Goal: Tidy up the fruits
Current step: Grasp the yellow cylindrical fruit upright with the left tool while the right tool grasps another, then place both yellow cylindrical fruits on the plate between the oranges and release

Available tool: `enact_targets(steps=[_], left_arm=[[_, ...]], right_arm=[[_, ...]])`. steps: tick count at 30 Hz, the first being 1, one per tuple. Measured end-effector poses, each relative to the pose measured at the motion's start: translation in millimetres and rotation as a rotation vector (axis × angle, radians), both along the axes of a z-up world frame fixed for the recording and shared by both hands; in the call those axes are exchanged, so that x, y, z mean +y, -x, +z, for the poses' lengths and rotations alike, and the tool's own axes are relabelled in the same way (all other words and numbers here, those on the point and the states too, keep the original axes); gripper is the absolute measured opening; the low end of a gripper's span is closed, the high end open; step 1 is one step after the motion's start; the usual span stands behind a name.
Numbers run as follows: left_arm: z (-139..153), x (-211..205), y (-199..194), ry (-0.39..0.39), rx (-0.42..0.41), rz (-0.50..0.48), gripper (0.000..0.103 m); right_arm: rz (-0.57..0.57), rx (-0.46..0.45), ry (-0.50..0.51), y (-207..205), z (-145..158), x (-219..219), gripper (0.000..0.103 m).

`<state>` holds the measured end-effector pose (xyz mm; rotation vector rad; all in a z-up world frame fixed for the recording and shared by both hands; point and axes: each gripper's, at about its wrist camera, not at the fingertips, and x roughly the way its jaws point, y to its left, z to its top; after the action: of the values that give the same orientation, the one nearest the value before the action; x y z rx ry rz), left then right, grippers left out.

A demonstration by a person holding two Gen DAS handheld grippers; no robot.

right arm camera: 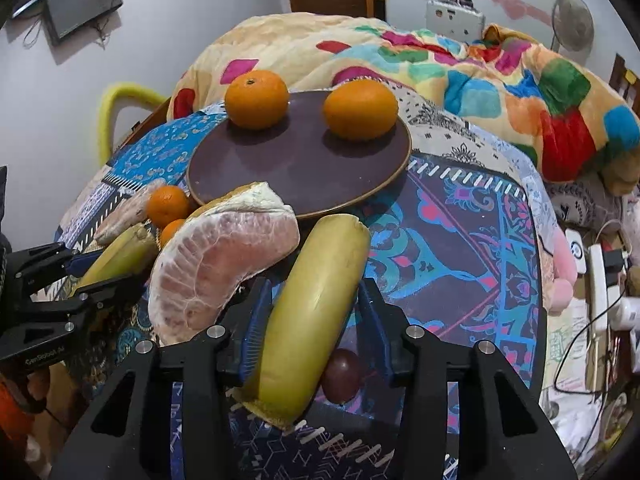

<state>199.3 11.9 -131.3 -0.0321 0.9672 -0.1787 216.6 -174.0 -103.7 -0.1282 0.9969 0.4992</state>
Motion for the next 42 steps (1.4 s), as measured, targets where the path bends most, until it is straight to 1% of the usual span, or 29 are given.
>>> enact_targets(steps=[5,10,15,21,24,26,29,32,35,42], left_arm=[[-4,-2,-11,0.003,0.028,-0.022,0.036],[2,-1,-5,0.001,0.016,-0.014,0.036],[24,-2,10,-0.034,-0.045,-0.013,0.036],[62,-1,31,-0.051,-0.148,0.0,0.036],[79,-2,34,-0.059,-0.199,0.01,0.036],[87,-2,33,-0.056,-0.219,0.01,0.036],[98,-3,29,-0.042,-0.246,0.012,0.036],[105,-4,22,-0.039,-0.264,0.012,0.036],[108,-6,12,-0.033,-0.27,0.009,0.036],[100,-14,-11,-0.039,-0.25,-0.007,0.036]], right_arm=[[-0.025,0.039,-0.032,-12,-5,0,0.042],[-0.026,0.036,-0.056,-8,-3,-4,0.04],[-0.024,-0.028,-0.069,5,16,-7,0.037],[-0.037,-0.126,-0.108,21,49,-14,0.035],[-0.054,-0.186,-0.114,26,65,-18,0.035],[-0.066,-0.226,-0.111,27,74,-19,0.035],[-0.076,-0.255,-0.126,25,85,-21,0.035],[-0.08,-0.273,-0.134,20,90,-20,0.035],[-0.076,-0.288,-0.122,14,91,-16,0.035],[-0.052,-0.273,-0.094,-1,80,-7,0.035]])
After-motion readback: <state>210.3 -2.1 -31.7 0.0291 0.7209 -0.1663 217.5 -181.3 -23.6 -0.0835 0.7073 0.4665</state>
